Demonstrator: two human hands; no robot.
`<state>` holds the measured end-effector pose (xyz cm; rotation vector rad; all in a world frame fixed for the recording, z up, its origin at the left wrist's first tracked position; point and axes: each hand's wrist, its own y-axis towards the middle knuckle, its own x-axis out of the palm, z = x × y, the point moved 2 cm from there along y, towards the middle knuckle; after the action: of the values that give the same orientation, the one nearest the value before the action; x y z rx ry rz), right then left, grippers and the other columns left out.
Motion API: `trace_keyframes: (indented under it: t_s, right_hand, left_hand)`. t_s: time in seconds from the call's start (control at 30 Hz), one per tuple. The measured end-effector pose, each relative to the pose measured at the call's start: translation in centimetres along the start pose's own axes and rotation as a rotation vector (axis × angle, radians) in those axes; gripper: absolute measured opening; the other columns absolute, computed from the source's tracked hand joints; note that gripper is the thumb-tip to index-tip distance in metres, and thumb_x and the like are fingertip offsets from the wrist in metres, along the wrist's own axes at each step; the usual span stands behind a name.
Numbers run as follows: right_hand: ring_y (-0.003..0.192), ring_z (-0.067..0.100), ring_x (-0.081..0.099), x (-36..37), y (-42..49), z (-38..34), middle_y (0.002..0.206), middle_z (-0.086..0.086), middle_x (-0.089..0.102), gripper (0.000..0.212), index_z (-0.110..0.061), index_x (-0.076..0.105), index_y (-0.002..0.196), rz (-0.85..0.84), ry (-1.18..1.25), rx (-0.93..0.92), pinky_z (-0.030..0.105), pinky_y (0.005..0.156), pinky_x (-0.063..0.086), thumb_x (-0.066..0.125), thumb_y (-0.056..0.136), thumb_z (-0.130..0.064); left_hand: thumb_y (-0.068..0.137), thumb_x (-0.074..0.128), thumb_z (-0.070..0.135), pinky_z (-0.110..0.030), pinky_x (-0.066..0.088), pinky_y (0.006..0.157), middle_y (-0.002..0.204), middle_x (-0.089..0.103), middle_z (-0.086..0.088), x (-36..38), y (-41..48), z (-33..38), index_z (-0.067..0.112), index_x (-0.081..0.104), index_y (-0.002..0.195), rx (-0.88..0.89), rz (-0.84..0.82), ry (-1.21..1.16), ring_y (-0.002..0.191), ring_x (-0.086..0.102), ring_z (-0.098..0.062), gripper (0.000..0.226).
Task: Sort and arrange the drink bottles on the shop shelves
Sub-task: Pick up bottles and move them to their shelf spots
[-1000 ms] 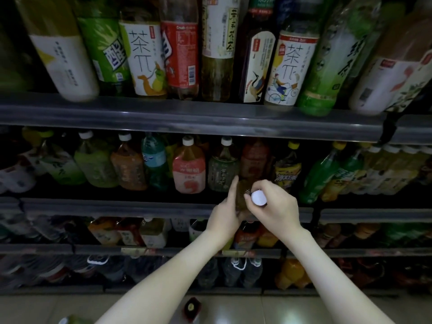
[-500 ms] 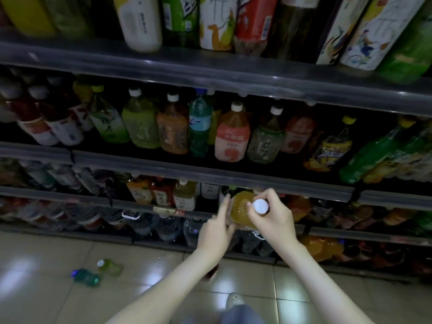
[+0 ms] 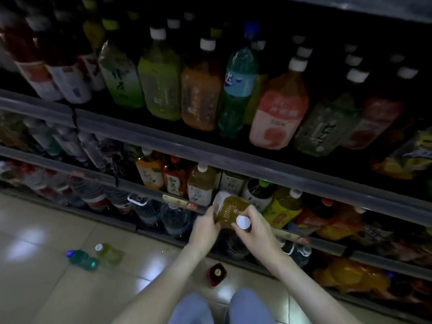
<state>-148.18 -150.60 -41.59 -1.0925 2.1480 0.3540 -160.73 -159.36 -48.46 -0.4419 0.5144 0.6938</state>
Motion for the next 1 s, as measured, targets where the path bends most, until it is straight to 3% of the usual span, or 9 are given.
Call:
trace_keyframes:
  t_s: [0.2, 0.27, 0.4, 0.47, 0.53, 0.67, 0.8, 0.87, 1.0]
  right_hand:
    - [0.079, 0.009, 0.056, 2.3, 3.1, 2.0, 0.084, -0.006, 0.057, 0.026, -0.024, 0.041, 0.082, 0.004, 0.055, -0.008, 0.03, 0.065, 0.044, 0.067, 0.087, -0.024]
    - [0.077, 0.009, 0.057, 1.4, 3.0, 1.7, 0.081, -0.009, 0.058, 0.026, -0.022, 0.042, 0.083, 0.034, 0.068, -0.023, 0.029, 0.064, 0.045, 0.067, 0.087, -0.026]
    - [0.07, 0.008, 0.056, -2.2, 2.0, -0.5, 0.075, -0.006, 0.057, 0.024, -0.021, 0.044, 0.083, 0.004, 0.042, -0.084, 0.032, 0.06, 0.043, 0.066, 0.088, -0.031]
    - [0.071, 0.012, 0.058, -3.8, 1.6, -1.7, 0.077, -0.001, 0.061, 0.023, -0.018, 0.049, 0.084, -0.007, 0.078, -0.054, 0.037, 0.062, 0.045, 0.066, 0.089, -0.032]
    - [0.077, 0.018, 0.062, -4.7, 1.5, -2.7, 0.082, 0.003, 0.066, 0.023, -0.016, 0.054, 0.085, -0.001, 0.142, 0.033, 0.04, 0.067, 0.05, 0.065, 0.089, -0.036]
    - [0.086, 0.023, 0.066, -5.9, 1.5, -4.6, 0.09, 0.003, 0.068, 0.029, -0.018, 0.061, 0.093, -0.068, 0.147, 0.235, 0.043, 0.078, 0.054, 0.063, 0.087, -0.046]
    - [0.08, 0.013, 0.061, -6.3, 0.0, -7.6, 0.091, 0.0, 0.065, 0.038, -0.013, 0.059, 0.101, -0.142, 0.107, 0.341, 0.028, 0.065, 0.047, 0.061, 0.089, -0.048]
    - [0.071, 0.014, 0.056, -6.7, -0.8, -8.7, 0.085, 0.003, 0.061, 0.039, -0.005, 0.056, 0.1, -0.144, 0.133, 0.367, 0.028, 0.057, 0.041, 0.06, 0.091, -0.043]
    - [0.049, 0.014, 0.045, -6.3, -2.3, -8.4, 0.073, 0.003, 0.053, 0.026, -0.01, 0.049, 0.093, -0.088, 0.137, 0.343, 0.021, 0.036, 0.03, 0.06, 0.091, -0.033]
  left_hand:
    - [0.091, 0.057, 0.02, -0.036, 0.049, 0.084, 0.115, 0.066, -0.015, 1.2, 2.7, -2.2, 0.02, 0.044, 0.14, 0.036, 0.053, 0.126, 0.107, 0.061, -0.034, 0.051]
    - [0.088, 0.063, 0.027, -0.035, 0.048, 0.084, 0.128, 0.059, -0.01, 0.8, 2.7, -2.2, 0.028, 0.037, 0.144, 0.073, 0.031, 0.159, 0.115, 0.056, -0.03, 0.062]
    - [0.069, 0.079, 0.049, -0.04, 0.022, 0.117, 0.158, 0.021, 0.002, -0.8, 1.1, -1.1, 0.045, 0.023, 0.146, 0.202, -0.287, -0.053, 0.146, 0.016, -0.015, 0.096]
    - [0.061, 0.082, 0.055, -0.044, 0.029, 0.115, 0.15, 0.039, 0.007, -1.5, -0.4, -0.3, 0.045, 0.038, 0.139, 0.141, -0.424, -0.171, 0.14, 0.032, -0.012, 0.09]
    - [0.058, 0.082, 0.054, -0.04, 0.046, 0.103, 0.121, 0.064, 0.012, -2.3, -2.3, 1.0, 0.036, 0.054, 0.125, 0.023, -0.482, -0.298, 0.115, 0.057, -0.004, 0.075]
    - [0.065, 0.083, 0.048, -0.035, 0.054, 0.09, 0.094, 0.074, 0.013, -4.7, -5.3, 3.5, 0.026, 0.069, 0.104, -0.154, -0.461, -0.313, 0.089, 0.069, -0.003, 0.047]
    - [0.066, 0.082, 0.048, -0.034, 0.055, 0.088, 0.091, 0.075, 0.008, -7.9, -7.8, 5.0, 0.021, 0.072, 0.098, -0.253, -0.534, -0.351, 0.086, 0.072, -0.009, 0.043]
    - [0.064, 0.084, 0.048, -0.027, 0.055, 0.082, 0.091, 0.075, 0.011, -9.1, -8.5, 5.4, 0.024, 0.07, 0.098, -0.23, -0.55, -0.302, 0.085, 0.071, -0.005, 0.044]
    - [0.059, 0.087, 0.047, -0.027, 0.05, 0.093, 0.111, 0.066, 0.019, -9.4, -8.0, 4.8, 0.034, 0.059, 0.119, -0.098, -0.516, -0.169, 0.103, 0.062, 0.0, 0.067]
